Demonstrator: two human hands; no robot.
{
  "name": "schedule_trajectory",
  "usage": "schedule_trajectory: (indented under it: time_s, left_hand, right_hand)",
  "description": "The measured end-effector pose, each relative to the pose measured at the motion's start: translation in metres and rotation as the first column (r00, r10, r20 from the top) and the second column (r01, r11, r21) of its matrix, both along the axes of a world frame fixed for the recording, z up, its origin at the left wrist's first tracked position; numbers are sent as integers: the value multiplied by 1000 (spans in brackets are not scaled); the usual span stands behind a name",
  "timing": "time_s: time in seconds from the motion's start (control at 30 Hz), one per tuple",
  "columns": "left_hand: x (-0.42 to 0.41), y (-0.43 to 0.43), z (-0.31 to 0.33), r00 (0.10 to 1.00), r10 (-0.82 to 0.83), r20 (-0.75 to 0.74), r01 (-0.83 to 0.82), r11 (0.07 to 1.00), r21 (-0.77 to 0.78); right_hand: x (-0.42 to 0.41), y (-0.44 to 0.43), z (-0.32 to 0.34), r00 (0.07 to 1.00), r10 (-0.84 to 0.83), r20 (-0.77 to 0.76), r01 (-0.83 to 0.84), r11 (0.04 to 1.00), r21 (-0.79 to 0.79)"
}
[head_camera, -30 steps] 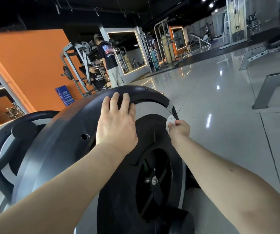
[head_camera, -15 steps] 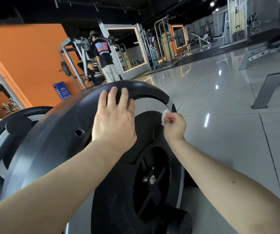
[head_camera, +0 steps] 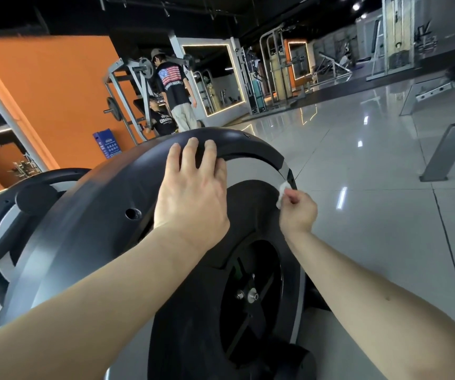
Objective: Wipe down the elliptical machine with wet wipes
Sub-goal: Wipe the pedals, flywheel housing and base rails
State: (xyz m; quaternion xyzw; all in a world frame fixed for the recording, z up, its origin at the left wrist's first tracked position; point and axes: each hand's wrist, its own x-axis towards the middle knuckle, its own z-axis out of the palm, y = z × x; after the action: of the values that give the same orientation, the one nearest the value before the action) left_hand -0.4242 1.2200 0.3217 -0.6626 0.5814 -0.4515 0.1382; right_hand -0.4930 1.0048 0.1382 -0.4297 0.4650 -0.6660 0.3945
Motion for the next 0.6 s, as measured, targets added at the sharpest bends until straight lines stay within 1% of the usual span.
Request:
schedule_trajectory:
  time_s: [0.03,0.1,0.13,0.17,0.23,0.27,0.33,0.4,0.43,0.5,0.53,0.57,0.6]
  left_hand:
    - [0,0,1,1000,-3,-1,3,1000,-2]
    - [0,-1,0,1000,-2,0,2,1000,-6]
    - [0,-1,0,1000,2,1,-2,1000,-7]
    - [0,-1,0,1000,6,2,-6,1000,-6]
    - [1,-2,0,1000,8,-1,-8,1000,-3]
    - [1,-2,0,1000,8,-2,-8,1000,-8]
    - [0,-1,0,1000,10,4,-10,1000,-10]
    - [0,0,0,1000,15,4,-15,1000,-13]
    - [-1,0,0,1000,13,-2,-13,1000,-11]
    - [0,-1,-1,1000,12,-11,-12,1000,-8]
    - [-1,-1,0,1000,13,-18,-13,1000,-7]
    - [-1,-1,-1,1000,12,-26,-12,1000,-5]
    - [-2,-1,-1,999,11,-31,-11,1000,-7]
  right_hand:
    - [-1,-2,-9,1000,-26,-11,27,997,76]
    - [-3,1,-10,999,-15,40,7,980,199]
    - [-1,6,-4,998,-7,62,-7,977,214]
    - [2,14,6,997,4,74,-18,980,198]
    - [10,38,25,994,64,84,-71,994,81]
    - [13,54,32,993,101,56,-100,995,-9]
    - [14,85,35,983,176,-51,-182,970,-163]
    - [11,94,32,973,204,-111,-224,950,-217]
    - [9,89,32,973,204,-103,-222,954,-200]
    - [6,68,30,985,164,-60,-169,982,-85]
    - [4,55,29,992,129,-10,-128,991,27]
    - [0,45,27,995,89,52,-95,985,143]
    - [-2,39,24,995,63,79,-80,970,229]
